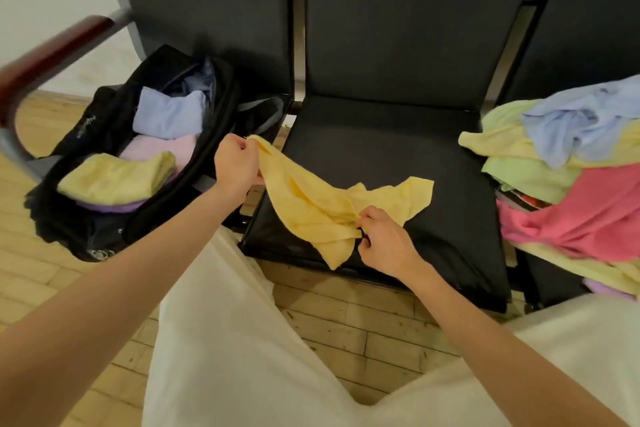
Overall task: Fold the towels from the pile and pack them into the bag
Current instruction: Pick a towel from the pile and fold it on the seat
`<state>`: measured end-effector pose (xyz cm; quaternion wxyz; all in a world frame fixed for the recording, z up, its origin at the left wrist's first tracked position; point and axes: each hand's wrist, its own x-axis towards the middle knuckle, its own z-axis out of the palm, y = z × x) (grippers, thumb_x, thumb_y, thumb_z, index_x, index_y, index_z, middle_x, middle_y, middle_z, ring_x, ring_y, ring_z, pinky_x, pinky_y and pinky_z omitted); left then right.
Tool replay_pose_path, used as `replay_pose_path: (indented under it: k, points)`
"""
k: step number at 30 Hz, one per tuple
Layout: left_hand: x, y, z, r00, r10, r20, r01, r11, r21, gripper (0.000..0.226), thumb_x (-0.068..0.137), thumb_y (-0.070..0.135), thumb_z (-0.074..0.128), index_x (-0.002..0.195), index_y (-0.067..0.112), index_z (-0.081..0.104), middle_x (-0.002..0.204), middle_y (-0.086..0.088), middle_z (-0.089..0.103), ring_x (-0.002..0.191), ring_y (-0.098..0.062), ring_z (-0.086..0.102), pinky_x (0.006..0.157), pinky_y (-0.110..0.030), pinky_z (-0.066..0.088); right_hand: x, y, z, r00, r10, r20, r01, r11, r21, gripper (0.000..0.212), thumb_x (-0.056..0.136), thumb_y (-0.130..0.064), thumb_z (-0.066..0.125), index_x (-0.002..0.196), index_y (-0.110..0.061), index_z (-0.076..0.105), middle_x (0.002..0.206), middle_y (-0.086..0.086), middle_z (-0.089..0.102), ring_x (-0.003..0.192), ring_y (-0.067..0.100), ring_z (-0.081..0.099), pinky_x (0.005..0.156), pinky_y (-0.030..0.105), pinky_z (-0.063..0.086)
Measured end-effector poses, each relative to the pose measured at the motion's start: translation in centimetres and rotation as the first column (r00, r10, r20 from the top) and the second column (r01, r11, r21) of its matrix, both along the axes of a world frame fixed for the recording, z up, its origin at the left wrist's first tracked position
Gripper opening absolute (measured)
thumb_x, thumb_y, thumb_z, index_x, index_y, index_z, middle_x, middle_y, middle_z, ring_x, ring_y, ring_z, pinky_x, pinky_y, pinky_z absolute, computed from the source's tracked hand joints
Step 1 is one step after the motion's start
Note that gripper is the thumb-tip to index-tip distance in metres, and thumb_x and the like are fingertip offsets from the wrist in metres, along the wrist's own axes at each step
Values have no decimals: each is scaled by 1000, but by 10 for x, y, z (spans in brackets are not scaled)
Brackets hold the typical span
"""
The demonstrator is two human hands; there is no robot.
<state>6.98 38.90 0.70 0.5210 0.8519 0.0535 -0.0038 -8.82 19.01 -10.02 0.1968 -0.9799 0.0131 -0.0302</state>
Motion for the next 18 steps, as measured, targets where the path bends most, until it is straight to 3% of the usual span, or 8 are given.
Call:
replay_pose_path:
  k: [3, 6, 9, 11, 13, 15, 18]
  points:
    - [-2, 5, -3, 1000, 2, 1, -2, 1000, -14, 12, 98, 17, 45, 104, 8, 51, 103, -15, 57, 94, -31, 64, 64, -41, 58, 3, 4, -1, 1000, 31, -4, -31, 998, -53, 29, 87, -25, 61, 112, -10, 64, 115, 1, 53, 102, 16, 51, 78, 27, 51]
    - [-3, 10, -6, 999, 19, -33, -22, 994, -107, 12, 99, 16, 44, 104, 7, 51, 101, -15, 57, 90, -29, 64, 56, -33, 56, 8, 7, -3, 1000, 15, -6, -15, 1000, -27, 21, 93, -24, 56, 106, -11, 66, 109, 2, 57, 98, 17, 56, 75, 25, 48]
    - [-2, 21, -8, 997, 58, -45, -64, 986, -155, 8, 99, 14, 44, 98, 8, 49, 99, -15, 57, 86, -29, 64, 58, -34, 55, 6, 4, 1, 990, -130, 53, 122, 984, 132, 19, 95, -21, 53, 94, -9, 67, 98, 2, 61, 85, 14, 57, 69, 21, 41]
    - [-1, 30, -15, 996, 67, -54, -73, 989, -126, 9, 98, 14, 45, 99, 6, 51, 102, -16, 57, 87, -29, 64, 59, -35, 56, 1, -2, 9, 950, -296, 102, 257, 922, 290, 18, 95, -19, 54, 89, -7, 67, 92, 1, 62, 79, 12, 55, 70, 20, 41]
    - [1, 39, -27, 996, 47, -76, -51, 997, -51, 12, 97, 12, 47, 97, 2, 54, 99, -18, 60, 81, -31, 66, 56, -38, 59, -7, -10, 18, 883, -450, 133, 365, 837, 407, 16, 92, -15, 57, 88, -5, 68, 89, 1, 63, 78, 10, 54, 69, 15, 40]
    - [3, 47, -39, 997, 20, -78, -11, 994, 111, 16, 94, 11, 51, 81, 5, 55, 89, -22, 65, 73, -35, 69, 63, -47, 60, -15, -21, 23, 831, -526, 179, 422, 807, 414, 14, 89, -12, 59, 87, -4, 70, 88, 0, 63, 77, 9, 54, 66, 6, 36]
    - [0, 52, -44, 994, -80, -72, 104, 892, 440, 9, 87, 8, 62, 80, 4, 58, 80, -21, 67, 73, -36, 69, 71, -44, 58, -24, -36, 27, 824, -532, 192, 439, 816, 376, 11, 84, -8, 63, 82, -3, 72, 91, 5, 67, 82, 11, 57, 70, 10, 38]
